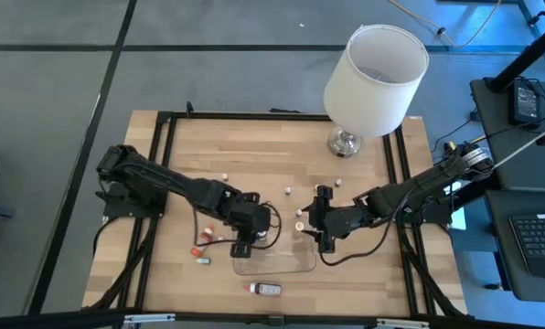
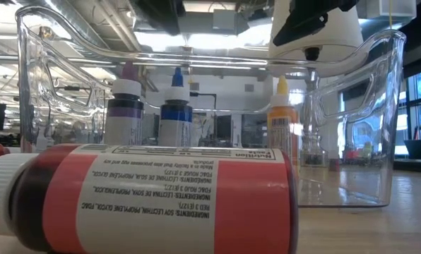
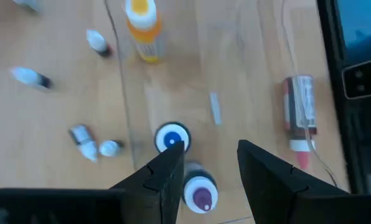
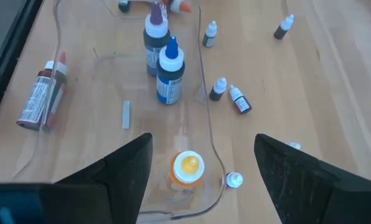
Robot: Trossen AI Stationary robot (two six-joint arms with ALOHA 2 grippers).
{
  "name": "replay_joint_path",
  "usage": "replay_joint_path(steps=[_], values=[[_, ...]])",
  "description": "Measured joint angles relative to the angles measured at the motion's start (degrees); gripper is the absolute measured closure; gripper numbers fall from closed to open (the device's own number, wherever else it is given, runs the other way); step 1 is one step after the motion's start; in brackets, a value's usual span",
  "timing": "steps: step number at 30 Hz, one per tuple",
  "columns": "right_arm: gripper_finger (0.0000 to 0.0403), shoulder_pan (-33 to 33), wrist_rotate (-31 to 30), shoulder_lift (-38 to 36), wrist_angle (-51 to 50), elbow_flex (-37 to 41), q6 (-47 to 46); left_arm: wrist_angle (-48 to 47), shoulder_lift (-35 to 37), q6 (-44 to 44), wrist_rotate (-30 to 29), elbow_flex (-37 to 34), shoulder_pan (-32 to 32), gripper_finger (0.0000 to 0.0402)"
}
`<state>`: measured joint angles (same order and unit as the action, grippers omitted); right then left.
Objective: Pick & Place food coloring
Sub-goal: Put the small pink food coloring bottle into the container
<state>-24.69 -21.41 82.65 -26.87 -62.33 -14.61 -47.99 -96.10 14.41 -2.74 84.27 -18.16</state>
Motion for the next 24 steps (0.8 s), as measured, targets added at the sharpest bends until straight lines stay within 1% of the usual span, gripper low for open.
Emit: replay_joint_path(steps=[4,10,12,16,21,24], values=[[0.0120,0.00,0.01,1.20,-0.35,0.00,-0.18,0.94,3.24,2.14,-9.46,-2.64,-3.61,0.0258],[0.0120,0.00,0.00,1.79,-0.17,0.00,0.05,0.96,10.20,14.46,-22.38,-9.15,-7.84,0.0254],[0.0120,0.00,0.00,1.79,-0.20,0.00,0.11,1.05,12.37,19.46,-25.66,-11.82,-9.01,0.0255],[0.0120,0.01,0.00,1.79,-0.29,0.00,0.17,0.94,15.95,28.91,-28.58,-17.28,-11.47,0.0258],[0.0120,0.00,0.00,1.79,-0.44,0.00,0.26,0.84,19.05,39.97,-28.80,-23.29,-14.15,0.0255],[0.0120,0.01,0.02,1.79,-0.32,0.00,1.61,0.34,19.80,44.59,-29.29,-26.02,-14.96,0.0254]])
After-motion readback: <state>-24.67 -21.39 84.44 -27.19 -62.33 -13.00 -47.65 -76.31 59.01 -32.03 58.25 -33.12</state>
